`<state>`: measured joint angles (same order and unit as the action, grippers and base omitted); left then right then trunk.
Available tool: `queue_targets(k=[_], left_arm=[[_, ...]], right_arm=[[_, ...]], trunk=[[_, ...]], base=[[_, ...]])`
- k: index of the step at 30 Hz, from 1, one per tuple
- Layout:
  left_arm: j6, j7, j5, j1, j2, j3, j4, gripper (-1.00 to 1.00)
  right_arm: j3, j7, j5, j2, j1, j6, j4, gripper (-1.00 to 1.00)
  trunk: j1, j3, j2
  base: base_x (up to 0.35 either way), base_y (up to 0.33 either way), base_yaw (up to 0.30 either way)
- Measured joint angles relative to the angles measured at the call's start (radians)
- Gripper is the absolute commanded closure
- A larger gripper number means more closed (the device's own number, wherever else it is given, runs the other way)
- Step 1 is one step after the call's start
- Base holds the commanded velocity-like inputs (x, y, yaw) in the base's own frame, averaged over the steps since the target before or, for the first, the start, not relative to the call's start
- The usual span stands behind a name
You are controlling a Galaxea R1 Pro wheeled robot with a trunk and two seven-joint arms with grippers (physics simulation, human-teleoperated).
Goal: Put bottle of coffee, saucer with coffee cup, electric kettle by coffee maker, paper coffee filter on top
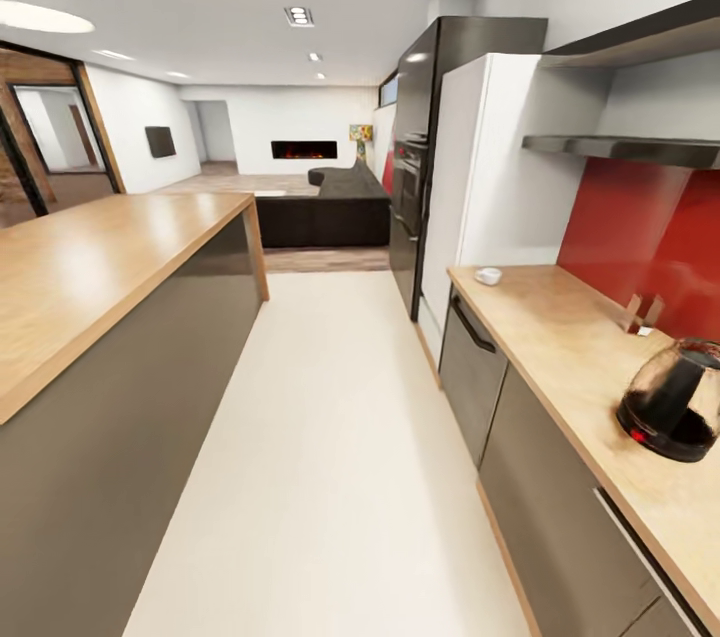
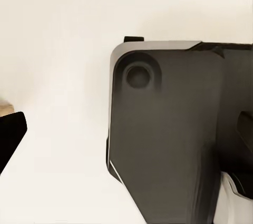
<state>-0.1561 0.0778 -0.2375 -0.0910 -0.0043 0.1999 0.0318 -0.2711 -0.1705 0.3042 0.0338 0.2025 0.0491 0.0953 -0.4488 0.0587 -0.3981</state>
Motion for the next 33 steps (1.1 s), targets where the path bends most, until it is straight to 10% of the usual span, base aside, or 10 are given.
queue_targets(k=[33], left_arm=[[-0.007, -0.001, 0.013, 0.000, 0.021, 0.010, 0.005, -1.00]], right_arm=[[-0.006, -0.001, -0.005, 0.000, 0.000, -0.037, 0.006, -1.00]], trunk=[[0.000, -0.018, 0.000]], base=[[0.333, 0.000, 0.103]])
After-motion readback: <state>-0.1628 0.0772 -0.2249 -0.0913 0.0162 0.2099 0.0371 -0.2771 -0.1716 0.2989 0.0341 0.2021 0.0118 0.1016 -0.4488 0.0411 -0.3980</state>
